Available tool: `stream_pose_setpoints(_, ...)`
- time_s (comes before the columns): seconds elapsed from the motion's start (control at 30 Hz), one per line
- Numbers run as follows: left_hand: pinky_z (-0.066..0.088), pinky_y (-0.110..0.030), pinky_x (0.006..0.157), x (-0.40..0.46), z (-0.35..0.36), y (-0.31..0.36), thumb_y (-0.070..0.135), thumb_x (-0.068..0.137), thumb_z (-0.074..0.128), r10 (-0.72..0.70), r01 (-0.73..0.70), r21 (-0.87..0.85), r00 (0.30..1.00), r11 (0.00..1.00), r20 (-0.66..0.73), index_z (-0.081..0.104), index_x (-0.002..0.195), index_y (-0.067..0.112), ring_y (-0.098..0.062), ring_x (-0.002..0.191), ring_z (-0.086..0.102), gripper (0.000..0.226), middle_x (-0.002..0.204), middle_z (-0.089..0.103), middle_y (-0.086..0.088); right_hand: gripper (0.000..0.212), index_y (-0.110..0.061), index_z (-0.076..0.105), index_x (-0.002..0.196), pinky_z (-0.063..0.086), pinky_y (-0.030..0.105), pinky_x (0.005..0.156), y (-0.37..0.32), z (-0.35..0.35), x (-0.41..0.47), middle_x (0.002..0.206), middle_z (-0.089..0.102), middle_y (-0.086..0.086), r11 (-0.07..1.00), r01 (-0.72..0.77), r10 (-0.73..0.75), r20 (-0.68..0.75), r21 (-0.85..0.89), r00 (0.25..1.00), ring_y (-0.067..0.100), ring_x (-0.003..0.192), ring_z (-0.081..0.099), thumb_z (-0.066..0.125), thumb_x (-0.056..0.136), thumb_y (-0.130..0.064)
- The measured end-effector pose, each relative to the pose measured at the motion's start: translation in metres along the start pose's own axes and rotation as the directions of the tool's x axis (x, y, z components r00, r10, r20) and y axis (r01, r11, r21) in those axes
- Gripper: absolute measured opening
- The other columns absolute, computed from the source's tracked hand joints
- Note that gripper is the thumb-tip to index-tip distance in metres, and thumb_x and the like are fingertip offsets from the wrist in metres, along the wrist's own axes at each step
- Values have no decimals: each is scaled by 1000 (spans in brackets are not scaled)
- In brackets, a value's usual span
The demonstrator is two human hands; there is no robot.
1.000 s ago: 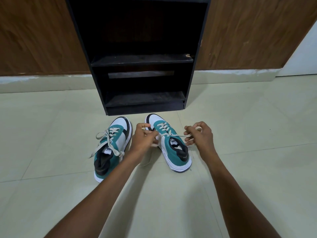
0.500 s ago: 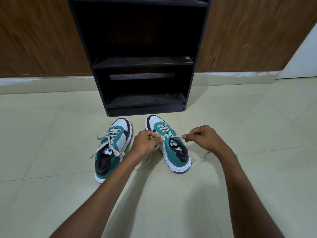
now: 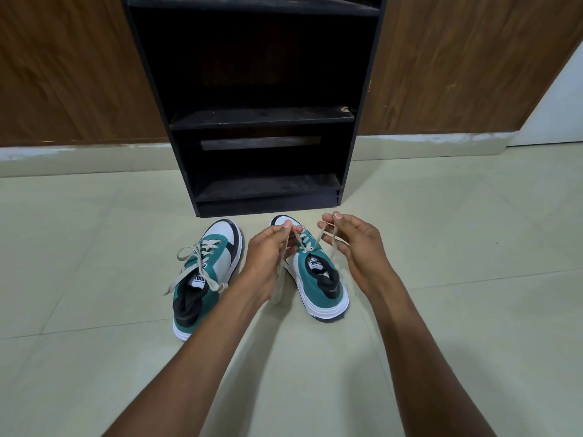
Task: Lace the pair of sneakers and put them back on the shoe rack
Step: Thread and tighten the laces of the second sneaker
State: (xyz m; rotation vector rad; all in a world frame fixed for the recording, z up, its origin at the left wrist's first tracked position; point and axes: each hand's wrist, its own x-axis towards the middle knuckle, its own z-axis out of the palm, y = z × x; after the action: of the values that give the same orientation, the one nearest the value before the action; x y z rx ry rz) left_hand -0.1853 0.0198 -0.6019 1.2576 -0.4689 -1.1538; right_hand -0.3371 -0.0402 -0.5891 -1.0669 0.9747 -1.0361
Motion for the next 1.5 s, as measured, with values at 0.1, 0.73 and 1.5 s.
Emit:
stream_pose_setpoints(0.1,56,-24,75,0,6,-8,17,99,61,58,-58,25,998,998,0,74,100,9,-20,94,72,15,104,78,-10,16,-7,73,102,62,31,86,6,12,-1,107,77,13,1000,14,-14,-16,24,1000,24,98,77,57,102,-10)
stream_pose_setpoints(0.73,61,-28,75,0,4,-11,6,85,78,243,-237,106,969,966,-50,77,92,15,-18,81,75,11,86,80,-6,17,-11,67,111,59,18,70,18,30,-4,96,77,7,980,26,-50,-117,-199,992,7,72,74,66,95,-7)
stream_pose_setpoints(1.5,51,-11,54,-9,9,-6,1,80,81,201,-191,121,977,974,-75,67,100,-12,0,57,69,27,79,71,-8,15,4,76,92,64,45,80,14,29,-7,82,73,25,994,-111,111,27,-19,993,30,72,68,64,91,-4)
